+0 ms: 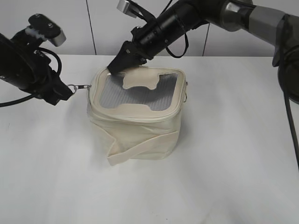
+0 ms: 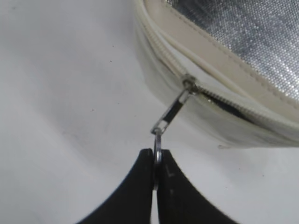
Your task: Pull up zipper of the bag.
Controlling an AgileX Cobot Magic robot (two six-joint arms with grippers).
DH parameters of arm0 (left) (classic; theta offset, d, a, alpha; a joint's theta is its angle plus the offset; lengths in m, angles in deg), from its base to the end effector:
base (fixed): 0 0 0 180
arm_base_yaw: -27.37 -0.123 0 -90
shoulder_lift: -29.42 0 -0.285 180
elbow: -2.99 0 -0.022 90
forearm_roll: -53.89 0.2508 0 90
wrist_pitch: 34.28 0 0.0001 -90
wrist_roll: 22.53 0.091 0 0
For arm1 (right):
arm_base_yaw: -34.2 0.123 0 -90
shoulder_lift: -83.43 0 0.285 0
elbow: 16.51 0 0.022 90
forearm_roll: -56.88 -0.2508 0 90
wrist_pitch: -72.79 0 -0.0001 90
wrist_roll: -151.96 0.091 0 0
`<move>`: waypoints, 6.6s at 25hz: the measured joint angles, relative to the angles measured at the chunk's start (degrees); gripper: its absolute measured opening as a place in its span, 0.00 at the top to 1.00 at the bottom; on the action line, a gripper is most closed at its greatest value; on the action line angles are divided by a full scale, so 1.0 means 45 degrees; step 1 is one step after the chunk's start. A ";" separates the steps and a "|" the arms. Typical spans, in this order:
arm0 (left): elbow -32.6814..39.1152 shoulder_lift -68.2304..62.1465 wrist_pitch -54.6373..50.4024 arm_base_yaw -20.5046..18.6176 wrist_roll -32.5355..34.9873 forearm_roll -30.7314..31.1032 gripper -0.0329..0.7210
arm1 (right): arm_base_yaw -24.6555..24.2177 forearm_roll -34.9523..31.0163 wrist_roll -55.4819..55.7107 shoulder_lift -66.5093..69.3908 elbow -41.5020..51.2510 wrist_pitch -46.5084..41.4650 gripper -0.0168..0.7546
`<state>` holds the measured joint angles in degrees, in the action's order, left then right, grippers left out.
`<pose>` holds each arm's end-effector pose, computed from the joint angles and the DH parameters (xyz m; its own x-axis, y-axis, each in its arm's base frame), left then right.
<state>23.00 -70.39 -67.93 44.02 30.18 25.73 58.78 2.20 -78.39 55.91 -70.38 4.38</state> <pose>0.3003 -0.1147 0.2219 -0.5370 0.6443 -0.5446 0.7510 0.6591 0.0393 0.4530 0.2832 0.1855 -0.5320 -0.5222 -0.6665 -0.8448 0.2735 0.4600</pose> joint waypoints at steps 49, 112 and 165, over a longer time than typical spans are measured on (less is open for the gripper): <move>0.0234 0.0801 0.0150 0.0013 0.2963 -0.4557 0.97 | 0.0111 0.0265 0.1954 0.0000 0.0000 0.0320 0.86; -1.2602 -0.7411 -0.7714 0.0827 0.2127 -0.5413 0.38 | -0.4081 -0.9406 -0.9012 -1.0292 1.9141 0.6669 0.47; -1.2808 -0.8590 -0.7988 0.2166 0.1576 -0.3508 0.50 | -0.4081 -1.0372 -1.0661 -1.0292 2.0120 0.6468 0.34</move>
<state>-34.64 -109.04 -103.88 53.77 37.27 9.95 40.42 -44.47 -126.37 9.60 20.16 33.48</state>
